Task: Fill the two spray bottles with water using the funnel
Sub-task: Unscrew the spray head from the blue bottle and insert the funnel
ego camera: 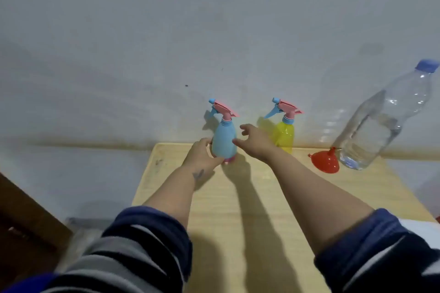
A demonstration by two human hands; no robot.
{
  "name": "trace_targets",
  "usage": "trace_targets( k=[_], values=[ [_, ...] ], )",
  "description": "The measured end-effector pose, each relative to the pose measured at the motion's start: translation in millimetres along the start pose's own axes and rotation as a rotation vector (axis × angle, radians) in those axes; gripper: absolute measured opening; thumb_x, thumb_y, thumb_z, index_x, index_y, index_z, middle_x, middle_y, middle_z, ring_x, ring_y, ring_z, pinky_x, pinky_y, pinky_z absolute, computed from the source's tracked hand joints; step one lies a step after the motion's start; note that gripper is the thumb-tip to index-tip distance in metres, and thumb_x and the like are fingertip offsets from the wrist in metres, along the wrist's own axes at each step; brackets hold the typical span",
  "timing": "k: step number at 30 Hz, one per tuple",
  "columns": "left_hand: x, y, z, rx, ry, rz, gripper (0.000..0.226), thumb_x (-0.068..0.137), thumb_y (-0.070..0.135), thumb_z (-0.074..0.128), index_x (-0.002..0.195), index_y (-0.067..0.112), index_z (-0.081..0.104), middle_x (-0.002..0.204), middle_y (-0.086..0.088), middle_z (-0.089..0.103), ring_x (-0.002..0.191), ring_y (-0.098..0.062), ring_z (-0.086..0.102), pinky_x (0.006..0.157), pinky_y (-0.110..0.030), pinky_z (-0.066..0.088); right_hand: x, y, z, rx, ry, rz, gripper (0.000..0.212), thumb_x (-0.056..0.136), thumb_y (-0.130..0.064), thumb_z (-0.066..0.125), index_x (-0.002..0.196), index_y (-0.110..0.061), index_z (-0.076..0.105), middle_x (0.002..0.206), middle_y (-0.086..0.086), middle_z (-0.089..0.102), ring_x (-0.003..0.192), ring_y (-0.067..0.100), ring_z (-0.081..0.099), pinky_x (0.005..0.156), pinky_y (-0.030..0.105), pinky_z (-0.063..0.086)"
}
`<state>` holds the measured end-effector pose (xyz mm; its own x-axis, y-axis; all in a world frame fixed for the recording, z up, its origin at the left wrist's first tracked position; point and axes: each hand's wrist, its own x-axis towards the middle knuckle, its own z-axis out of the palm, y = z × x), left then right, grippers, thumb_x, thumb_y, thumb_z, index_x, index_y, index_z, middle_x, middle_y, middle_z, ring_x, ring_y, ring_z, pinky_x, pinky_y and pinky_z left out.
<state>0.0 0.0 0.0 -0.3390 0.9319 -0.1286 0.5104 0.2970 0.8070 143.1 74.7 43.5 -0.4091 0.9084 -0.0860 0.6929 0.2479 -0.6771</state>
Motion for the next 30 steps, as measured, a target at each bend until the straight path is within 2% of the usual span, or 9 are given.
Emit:
trace_targets(
  k=[3, 6, 10, 13, 18, 22, 25, 28, 30],
  values=[
    [26.6, -5.9, 13.8, -0.031, 0.056, -0.021, 0.075, 0.079, 0.028, 0.074, 0.142, 0.018, 0.035, 0.144, -0.001, 0.037, 0.115, -0.016, 0.052, 0.089, -0.027, 0.041, 28.3, 4.2, 10.8, 0.185, 0.108, 0.032, 0.061, 0.087, -0.029, 0.067, 0.140, -0.011, 0.042, 0.138, 0.007, 0.052, 0.124, 0.023, 0.051, 0.101, 0.035, 0.043],
    [52.0, -11.3, 32.0, -0.048, 0.094, -0.012, 0.084, 0.073, 0.034, 0.078, 0.143, 0.019, 0.033, 0.144, 0.000, 0.037, 0.127, -0.020, 0.046, 0.098, -0.030, 0.041, 51.0, 6.5, 26.2, 0.330, 0.193, 0.031, 0.055, 0.081, -0.030, 0.074, 0.128, -0.011, 0.052, 0.126, 0.004, 0.059, 0.116, 0.020, 0.055, 0.099, 0.034, 0.045],
    [75.4, -13.7, 51.6, -0.088, 0.140, 0.001, 0.089, 0.066, 0.032, 0.081, 0.141, 0.023, 0.033, 0.136, 0.001, 0.043, 0.124, -0.019, 0.046, 0.101, -0.038, 0.044, 66.3, 7.0, 43.2, 0.433, 0.313, 0.010, 0.040, 0.075, -0.029, 0.080, 0.106, -0.013, 0.060, 0.101, -0.003, 0.064, 0.090, 0.011, 0.059, 0.079, 0.024, 0.047],
    [81.9, -16.0, 60.0, -0.052, 0.179, 0.005, 0.091, 0.063, 0.028, 0.079, 0.140, 0.025, 0.031, 0.133, 0.002, 0.044, 0.122, -0.021, 0.046, 0.098, -0.042, 0.047, 69.6, 4.2, 49.3, 0.467, 0.372, -0.011, 0.036, 0.074, -0.029, 0.081, 0.100, -0.011, 0.062, 0.093, -0.004, 0.065, 0.086, 0.012, 0.062, 0.077, 0.026, 0.050],
    [63.1, -13.0, 57.3, -0.084, 0.268, -0.044, 0.076, 0.061, 0.044, 0.077, 0.126, 0.037, 0.037, 0.115, 0.010, 0.057, 0.103, -0.019, 0.059, 0.082, -0.043, 0.055, 64.4, -1.1, 43.8, 0.541, 0.294, -0.024, 0.029, 0.079, -0.028, 0.076, 0.101, -0.012, 0.065, 0.097, -0.001, 0.069, 0.090, 0.017, 0.065, 0.081, 0.031, 0.053],
    [30.8, -4.0, 46.6, -0.219, 0.209, -0.046, 0.059, 0.057, 0.060, 0.072, 0.108, 0.047, 0.046, 0.095, 0.018, 0.063, 0.088, -0.011, 0.065, 0.076, -0.042, 0.057, 49.0, -6.7, 32.0, 0.556, 0.148, -0.059, 0.026, 0.085, -0.028, 0.070, 0.105, -0.012, 0.068, 0.101, 0.004, 0.070, 0.097, 0.022, 0.065, 0.090, 0.040, 0.054],
    [3.3, -3.0, 39.5, -0.322, 0.157, -0.046, 0.058, 0.057, 0.060, 0.075, 0.107, 0.048, 0.048, 0.098, 0.020, 0.064, 0.091, -0.009, 0.066, 0.079, -0.042, 0.058, 25.1, -13.6, 23.8, 0.554, -0.017, -0.084, 0.030, 0.094, -0.026, 0.058, 0.121, -0.013, 0.064, 0.117, 0.006, 0.067, 0.105, 0.020, 0.061, 0.095, 0.036, 0.049],
    [-27.8, -2.2, 34.1, -0.308, 0.162, -0.049, 0.057, 0.062, 0.053, 0.078, 0.109, 0.044, 0.047, 0.099, 0.019, 0.063, 0.091, -0.009, 0.065, 0.080, -0.040, 0.058, -6.7, -19.6, 23.4, 0.587, -0.031, -0.058, 0.032, 0.098, -0.030, 0.049, 0.127, -0.017, 0.052, 0.123, 0.003, 0.064, 0.098, 0.010, 0.060, 0.082, 0.024, 0.046],
    [-48.9, 0.5, 31.8, -0.287, 0.166, -0.044, 0.054, 0.064, 0.048, 0.078, 0.109, 0.043, 0.048, 0.097, 0.019, 0.063, 0.088, -0.007, 0.064, 0.079, -0.038, 0.058, -30.2, -23.6, 31.7, 0.682, 0.025, -0.015, 0.033, 0.090, -0.036, 0.062, 0.113, -0.020, 0.043, 0.113, 0.004, 0.068, 0.083, 0.006, 0.061, 0.071, 0.022, 0.045]
  ],
)
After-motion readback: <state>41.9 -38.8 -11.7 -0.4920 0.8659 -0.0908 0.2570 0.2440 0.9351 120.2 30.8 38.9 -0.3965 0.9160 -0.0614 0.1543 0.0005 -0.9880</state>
